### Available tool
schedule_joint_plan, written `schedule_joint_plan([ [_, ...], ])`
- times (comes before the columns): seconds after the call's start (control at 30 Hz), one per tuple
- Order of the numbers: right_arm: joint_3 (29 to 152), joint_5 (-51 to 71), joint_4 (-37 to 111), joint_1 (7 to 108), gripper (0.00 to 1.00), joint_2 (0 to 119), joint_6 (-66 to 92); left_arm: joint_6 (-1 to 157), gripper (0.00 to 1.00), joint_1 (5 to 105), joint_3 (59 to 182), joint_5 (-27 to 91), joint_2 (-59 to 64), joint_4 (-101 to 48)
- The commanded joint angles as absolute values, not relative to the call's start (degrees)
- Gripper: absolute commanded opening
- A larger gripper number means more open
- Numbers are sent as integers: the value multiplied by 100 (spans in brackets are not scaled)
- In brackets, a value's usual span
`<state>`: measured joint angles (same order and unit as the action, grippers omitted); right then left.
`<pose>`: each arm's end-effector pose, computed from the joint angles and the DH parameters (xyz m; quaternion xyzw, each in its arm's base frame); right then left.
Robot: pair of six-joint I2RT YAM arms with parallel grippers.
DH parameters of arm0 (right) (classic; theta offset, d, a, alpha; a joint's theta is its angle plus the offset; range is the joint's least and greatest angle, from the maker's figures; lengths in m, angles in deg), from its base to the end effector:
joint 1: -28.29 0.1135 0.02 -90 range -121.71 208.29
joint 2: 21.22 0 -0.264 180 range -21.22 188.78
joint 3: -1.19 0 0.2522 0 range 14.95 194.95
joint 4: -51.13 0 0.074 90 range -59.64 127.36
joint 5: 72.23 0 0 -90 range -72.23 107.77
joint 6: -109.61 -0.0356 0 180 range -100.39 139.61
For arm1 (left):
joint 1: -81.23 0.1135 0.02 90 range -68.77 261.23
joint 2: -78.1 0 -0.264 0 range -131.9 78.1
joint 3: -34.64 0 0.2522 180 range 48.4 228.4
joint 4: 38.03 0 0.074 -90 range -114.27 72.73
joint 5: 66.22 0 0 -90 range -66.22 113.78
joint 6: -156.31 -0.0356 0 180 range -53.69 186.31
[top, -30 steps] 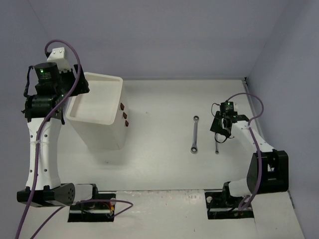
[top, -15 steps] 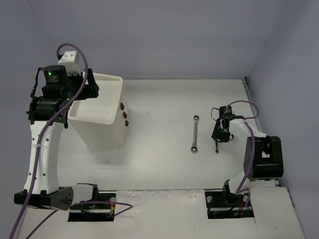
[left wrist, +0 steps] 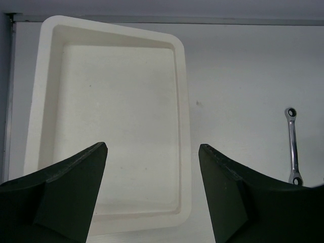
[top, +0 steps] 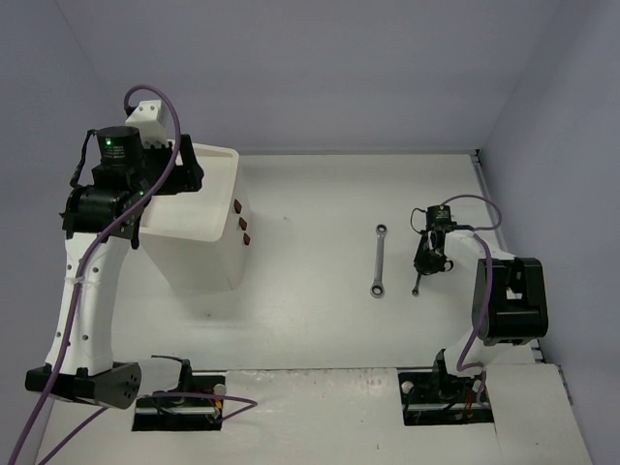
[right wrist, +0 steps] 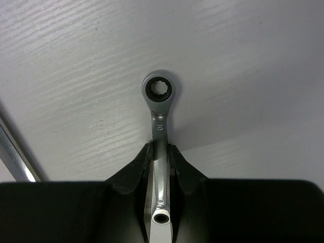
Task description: Sort the tools into containers
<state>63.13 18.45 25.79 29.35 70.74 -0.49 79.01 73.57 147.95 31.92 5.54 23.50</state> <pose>0.3096 0.0053 0.1610 0.1596 0.9412 0.0491 0.2937 0.2313 -0.0362 0.4912 0.0042 0.8219 -0.1576 0.5473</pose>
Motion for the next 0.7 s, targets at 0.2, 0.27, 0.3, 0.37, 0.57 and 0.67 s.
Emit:
schedule_joint_plan([
  [0.2, 6899, 1328, 2567, 3263, 0, 6834, -293, 8222, 70, 6512, 15142, 3335, 397, 2090],
  [0.27, 7095, 1187, 2575, 3466, 0, 6559, -372, 8222, 70, 6198, 15166, 3320, 343, 2090],
  [0.3, 7212, 1136, 2576, 3558, 0, 6472, -406, 8236, 70, 6095, 15167, 3311, 324, 2076],
  [0.37, 7724, 1074, 2585, 3938, 0, 6191, -336, 8289, 70, 5746, 15152, 3291, 276, 1984],
  [0.57, 8766, 601, 2689, 4958, 0, 5861, 155, 8609, 70, 5108, 15111, 3479, 47, 1553],
  [0.67, 9140, 516, 2786, 5511, 0, 5729, 534, 8728, 70, 4800, 15085, 3528, -68, 1258],
])
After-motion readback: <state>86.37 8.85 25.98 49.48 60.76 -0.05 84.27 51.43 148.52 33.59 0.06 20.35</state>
